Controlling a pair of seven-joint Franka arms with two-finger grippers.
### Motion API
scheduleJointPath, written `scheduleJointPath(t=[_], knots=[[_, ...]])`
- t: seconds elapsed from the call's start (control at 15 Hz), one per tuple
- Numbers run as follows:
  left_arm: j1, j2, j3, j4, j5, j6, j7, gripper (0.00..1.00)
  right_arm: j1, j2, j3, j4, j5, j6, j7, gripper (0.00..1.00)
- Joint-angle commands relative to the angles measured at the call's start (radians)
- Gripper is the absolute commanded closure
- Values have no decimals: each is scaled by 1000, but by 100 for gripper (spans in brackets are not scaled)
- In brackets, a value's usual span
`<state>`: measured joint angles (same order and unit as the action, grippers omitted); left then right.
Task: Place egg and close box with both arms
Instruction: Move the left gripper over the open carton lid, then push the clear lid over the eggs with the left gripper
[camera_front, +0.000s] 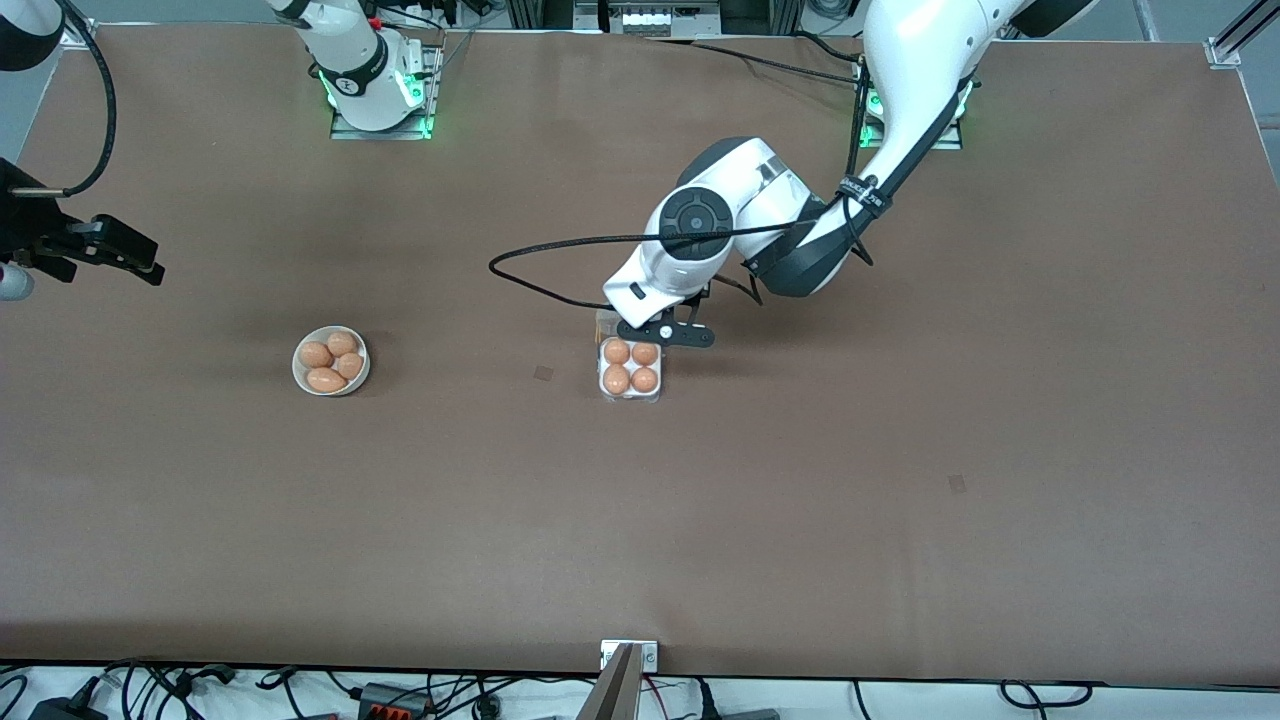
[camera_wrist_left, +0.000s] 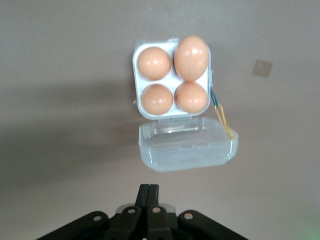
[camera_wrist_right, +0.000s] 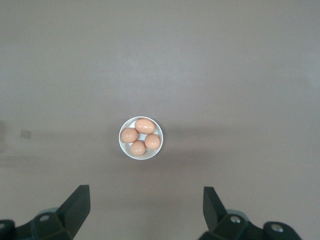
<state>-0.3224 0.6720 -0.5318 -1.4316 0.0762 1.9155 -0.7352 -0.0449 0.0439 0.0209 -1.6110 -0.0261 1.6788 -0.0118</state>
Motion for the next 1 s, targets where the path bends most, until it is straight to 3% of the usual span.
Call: scheduleJointPath(t=[0.0,0.73,0.93], knots=[[-21,3,-5,16,1,-43,-13,100,64,-1,-42,-1,3,6,-2,0],[-67,95,3,23,-1,-32,-6,100,34,4,-50,-3,12,-1,1,0],[-66,144,9,46,2,22,-3,100,31,1,-50,-3,12,-2,1,0]])
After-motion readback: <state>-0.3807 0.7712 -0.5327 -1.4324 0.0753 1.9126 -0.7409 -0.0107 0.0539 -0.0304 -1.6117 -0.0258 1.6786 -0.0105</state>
